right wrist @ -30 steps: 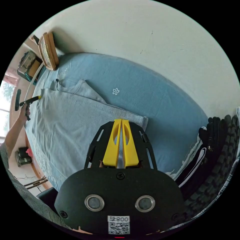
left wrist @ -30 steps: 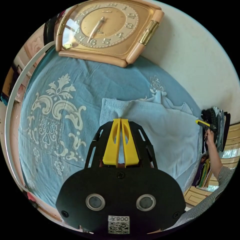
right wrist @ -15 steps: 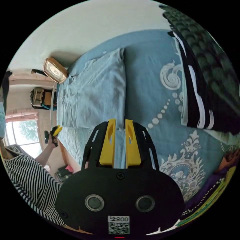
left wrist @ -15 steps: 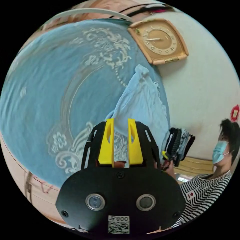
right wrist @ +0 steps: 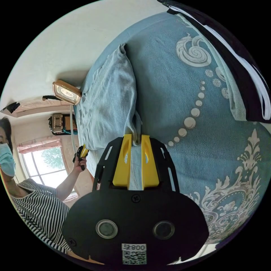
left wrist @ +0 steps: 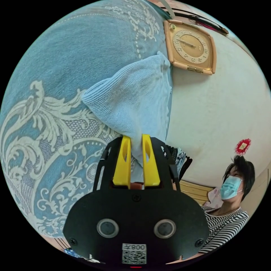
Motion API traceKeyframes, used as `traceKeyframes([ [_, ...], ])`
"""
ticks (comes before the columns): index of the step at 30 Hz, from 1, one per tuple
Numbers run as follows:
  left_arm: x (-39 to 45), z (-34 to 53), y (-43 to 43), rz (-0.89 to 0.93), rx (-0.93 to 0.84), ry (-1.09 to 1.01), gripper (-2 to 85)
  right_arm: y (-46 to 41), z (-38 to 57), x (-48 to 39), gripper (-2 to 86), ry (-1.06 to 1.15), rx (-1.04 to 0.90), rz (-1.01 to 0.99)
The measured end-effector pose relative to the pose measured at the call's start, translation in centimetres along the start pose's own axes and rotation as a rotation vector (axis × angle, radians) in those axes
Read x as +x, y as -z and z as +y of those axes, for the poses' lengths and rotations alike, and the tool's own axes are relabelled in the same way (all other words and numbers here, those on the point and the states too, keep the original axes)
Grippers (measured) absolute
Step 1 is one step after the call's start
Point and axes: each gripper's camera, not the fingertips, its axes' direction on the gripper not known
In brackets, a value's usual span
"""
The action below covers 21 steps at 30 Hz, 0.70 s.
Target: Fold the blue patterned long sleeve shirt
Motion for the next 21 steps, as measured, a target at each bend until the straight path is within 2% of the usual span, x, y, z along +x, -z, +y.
traceKeyframes([
  [8, 0.5, 4.9, 0.4, 0.009, 0.033, -0.029, 4.1, 0.1, 7.1, 4.7, 2.0, 0.0, -0.034, -0.04],
  [13, 3.1, 8.3, 0.3, -0.053, -0.006, -0.088, 3.8, 1.3, 12.5, 6.4, 1.5, 0.001, -0.057, -0.107],
  [16, 4.0, 10.7, 1.0, -0.112, -0.015, -0.082, 3.7, 1.3, 15.8, 6.5, 1.3, 0.025, -0.136, -0.044],
  [21, 5.1, 15.5, 1.7, -0.187, -0.078, -0.055, 3.7, 1.2, 22.6, 7.9, 1.2, -0.015, -0.218, -0.081],
])
